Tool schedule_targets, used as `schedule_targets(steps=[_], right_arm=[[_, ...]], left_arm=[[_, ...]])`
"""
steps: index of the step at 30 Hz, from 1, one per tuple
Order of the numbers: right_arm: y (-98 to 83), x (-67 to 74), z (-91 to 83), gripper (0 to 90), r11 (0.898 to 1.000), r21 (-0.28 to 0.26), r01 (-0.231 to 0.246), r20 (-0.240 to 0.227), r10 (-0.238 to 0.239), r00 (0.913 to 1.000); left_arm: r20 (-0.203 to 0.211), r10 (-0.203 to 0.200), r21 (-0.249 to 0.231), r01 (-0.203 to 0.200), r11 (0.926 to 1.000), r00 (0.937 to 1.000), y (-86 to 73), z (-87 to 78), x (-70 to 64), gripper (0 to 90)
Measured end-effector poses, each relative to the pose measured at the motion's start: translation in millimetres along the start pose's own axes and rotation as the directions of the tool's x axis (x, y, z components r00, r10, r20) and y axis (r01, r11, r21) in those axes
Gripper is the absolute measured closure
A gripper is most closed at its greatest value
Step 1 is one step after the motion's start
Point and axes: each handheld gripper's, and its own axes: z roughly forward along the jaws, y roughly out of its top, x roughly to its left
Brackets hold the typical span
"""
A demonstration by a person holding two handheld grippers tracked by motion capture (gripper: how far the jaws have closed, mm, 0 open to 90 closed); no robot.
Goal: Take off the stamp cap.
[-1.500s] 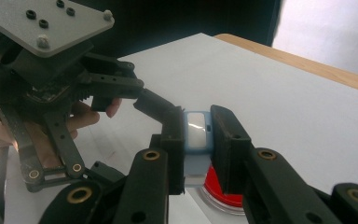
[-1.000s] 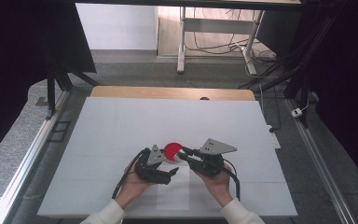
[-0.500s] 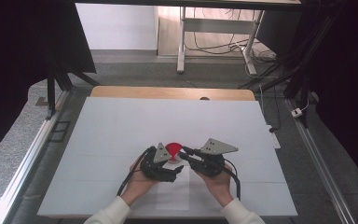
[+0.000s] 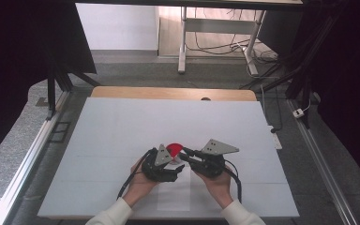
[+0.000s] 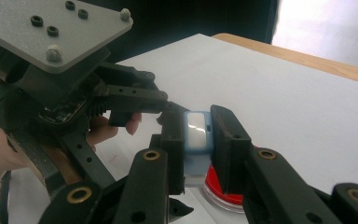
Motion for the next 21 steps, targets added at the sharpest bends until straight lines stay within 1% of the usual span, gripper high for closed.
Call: schedule_targets(steps=[2, 11, 15, 18, 21], right_arm=[[-0.1, -0.5, -0.2, 74.9, 1.000, -0.004, -0.013, -0.004, 0.013, 0.9999], [-1.0, -1.4, -0.3, 74.9, 1.000, -0.007, -0.021, -0.001, 0.021, 0.9998], [-1.3, -1.7, -0.5, 74.9, 1.000, -0.011, -0.028, -0.002, 0.028, 0.9996], [-2.4, -2.6, -0.2, 74.9, 0.999, -0.015, -0.047, -0.011, 0.047, 0.9989], [-3.4, -3.2, 0.3, 74.9, 0.998, -0.015, -0.053, -0.013, 0.053, 0.9985]], left_arm=[[0.003, 0.006, -0.002, -0.006, 1.0000, 1.0000, -0.2, -0.1, -0.3, 29.9], [0.006, 0.023, -0.015, -0.023, 0.9996, 0.9997, -1.0, 0.0, -1.5, 41.9], [0.012, 0.030, -0.010, -0.030, 0.9995, 0.9995, -1.6, 0.8, -1.8, 45.3], [0.014, 0.035, -0.010, -0.035, 0.9993, 0.9993, -1.9, 1.0, -2.1, 46.9], [0.014, 0.038, -0.013, -0.038, 0.9992, 0.9992, -1.9, 0.7, -2.3, 49.4]])
